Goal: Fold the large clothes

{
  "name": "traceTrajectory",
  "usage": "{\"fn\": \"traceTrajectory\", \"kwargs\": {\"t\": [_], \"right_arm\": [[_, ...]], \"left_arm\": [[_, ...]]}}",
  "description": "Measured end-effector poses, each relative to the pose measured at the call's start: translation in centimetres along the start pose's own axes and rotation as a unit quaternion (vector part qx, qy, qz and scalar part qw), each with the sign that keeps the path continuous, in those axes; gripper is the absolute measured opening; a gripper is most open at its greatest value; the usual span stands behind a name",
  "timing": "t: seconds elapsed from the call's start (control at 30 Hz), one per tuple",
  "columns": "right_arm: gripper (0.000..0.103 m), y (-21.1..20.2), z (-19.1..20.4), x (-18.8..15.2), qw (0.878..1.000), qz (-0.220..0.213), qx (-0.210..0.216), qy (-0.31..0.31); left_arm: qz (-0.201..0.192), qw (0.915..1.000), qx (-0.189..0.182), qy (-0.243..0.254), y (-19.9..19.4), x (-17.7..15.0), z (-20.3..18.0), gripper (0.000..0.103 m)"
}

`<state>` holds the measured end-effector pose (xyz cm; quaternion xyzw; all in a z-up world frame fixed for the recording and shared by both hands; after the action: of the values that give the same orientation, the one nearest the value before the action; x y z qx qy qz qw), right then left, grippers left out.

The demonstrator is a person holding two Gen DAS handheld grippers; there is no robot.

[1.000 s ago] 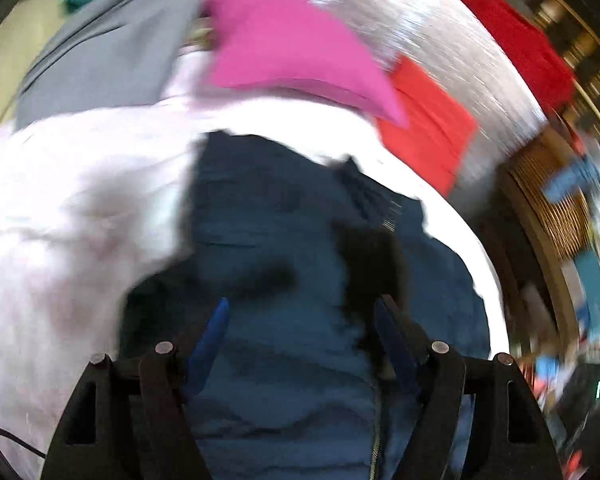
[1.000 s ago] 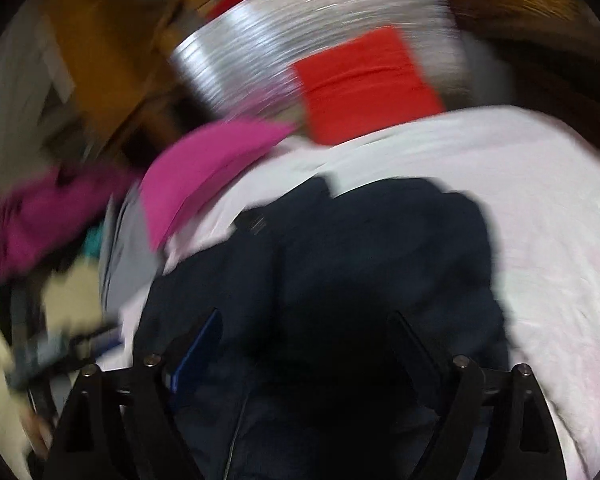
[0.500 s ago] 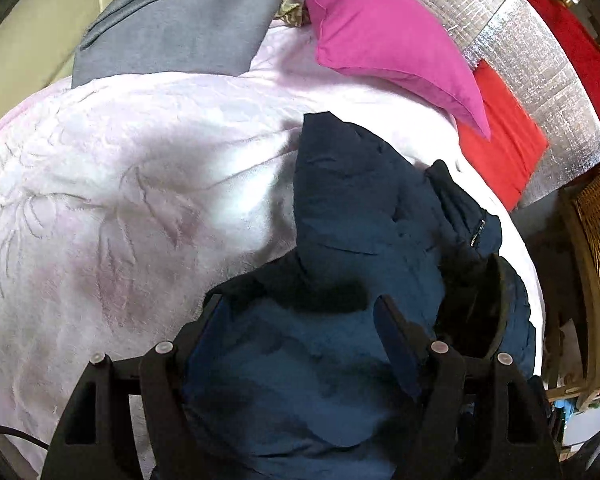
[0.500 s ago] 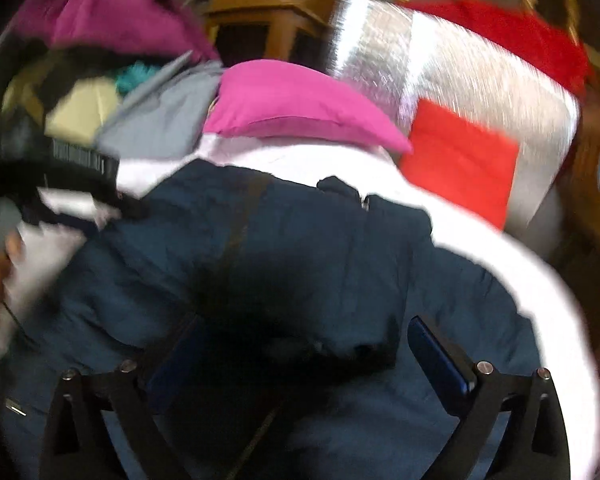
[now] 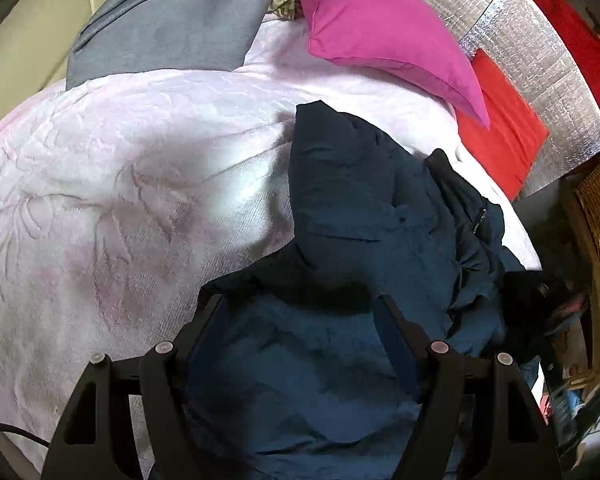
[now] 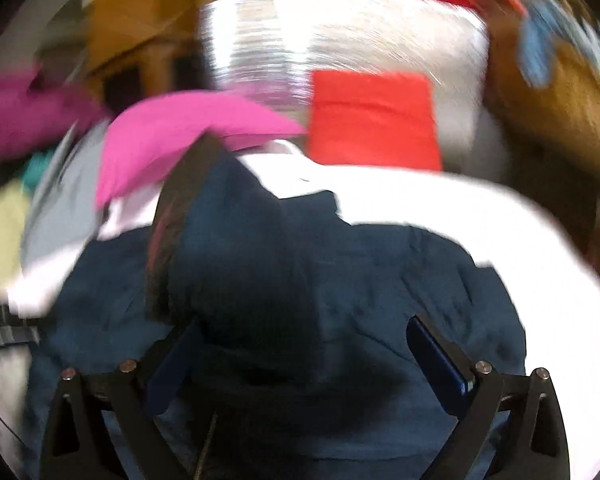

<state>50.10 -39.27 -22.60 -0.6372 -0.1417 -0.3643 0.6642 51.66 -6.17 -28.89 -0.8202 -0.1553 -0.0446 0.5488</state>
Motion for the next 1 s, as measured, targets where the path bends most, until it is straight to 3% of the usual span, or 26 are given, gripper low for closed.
{"fn": "traceTrajectory", "kwargs": {"t": [0.07, 0.1, 0.17, 0.23, 0.33, 0.43, 0.47, 0.5, 0.57, 0.63, 0.73, 0.87, 1.0], "right_arm": [[0.102, 0.4, -2.9, 0.0, 0.996, 0.019, 0.04, 0.073], [0.102, 0.8, -4.4, -0.1, 0.988, 0.032, 0.086, 0.124], [0.102, 1.3, -5.7, -0.3, 0.966, 0.049, 0.172, 0.188], [0.102, 2.3, -7.1, -0.8, 0.935, 0.073, 0.24, 0.252], [0.102, 2.6, -8.8, -0.9, 0.895, 0.07, 0.306, 0.316], [0.101, 2.6, -9.8, -1.0, 0.87, 0.065, 0.338, 0.352], [0.095, 2.7, -10.0, -1.1, 0.867, 0.066, 0.338, 0.36], [0.09, 2.7, -10.2, -1.5, 0.867, 0.071, 0.33, 0.366], [0.051, 3.6, -10.0, -1.9, 0.872, 0.087, 0.312, 0.368], [0.023, 4.5, -10.2, -2.4, 0.879, 0.106, 0.291, 0.363], [0.016, 3.7, -9.9, -2.1, 0.891, 0.099, 0.279, 0.344], [0.016, -0.2, -9.2, 0.1, 0.924, 0.043, 0.259, 0.279], [0.016, -0.6, -9.5, -0.8, 0.937, 0.05, 0.226, 0.263]], "left_arm": [[0.0, 1.0, 0.005, 0.004, 0.1, 0.0, -0.1, 0.075], [0.0, 1.0, 0.006, 0.006, 0.1, -0.1, -0.1, 0.075], [0.0, 0.9999, 0.008, 0.011, 0.2, -0.1, -0.3, 0.075], [-0.001, 0.9998, 0.013, 0.015, 0.3, -0.2, -0.4, 0.075], [-0.001, 0.9994, 0.022, 0.025, 0.6, -0.2, -0.7, 0.075], [0.0, 0.9988, 0.036, 0.032, 1.1, -0.3, -0.8, 0.075], [0.001, 0.9986, 0.04, 0.034, 1.2, -0.2, -0.8, 0.075], [0.001, 0.9984, 0.043, 0.036, 1.3, -0.2, -0.9, 0.075], [-0.001, 0.9982, 0.047, 0.039, 1.4, -0.2, -1.0, 0.075], [-0.004, 0.9981, 0.047, 0.039, 1.3, -0.1, -1.0, 0.075], [-0.024, 0.9977, 0.048, 0.041, 0.6, 0.2, -1.2, 0.075], [-0.045, 0.9952, 0.069, 0.054, -0.1, 0.7, -1.4, 0.075], [-0.009, 0.9936, 0.096, 0.059, 1.8, 0.3, -0.9, 0.075]]}}
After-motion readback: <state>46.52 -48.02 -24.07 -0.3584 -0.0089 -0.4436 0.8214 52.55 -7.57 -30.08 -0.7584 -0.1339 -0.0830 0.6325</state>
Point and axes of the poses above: each gripper's, at about its wrist camera, not at the fingertips, and y roughly the way its jaws point, z to its left, x to its top, the point moved 10 cm from there along y, roughly the way its jaws point, and after that the axes turned 10 degrees about z, right-handed, at the moved point
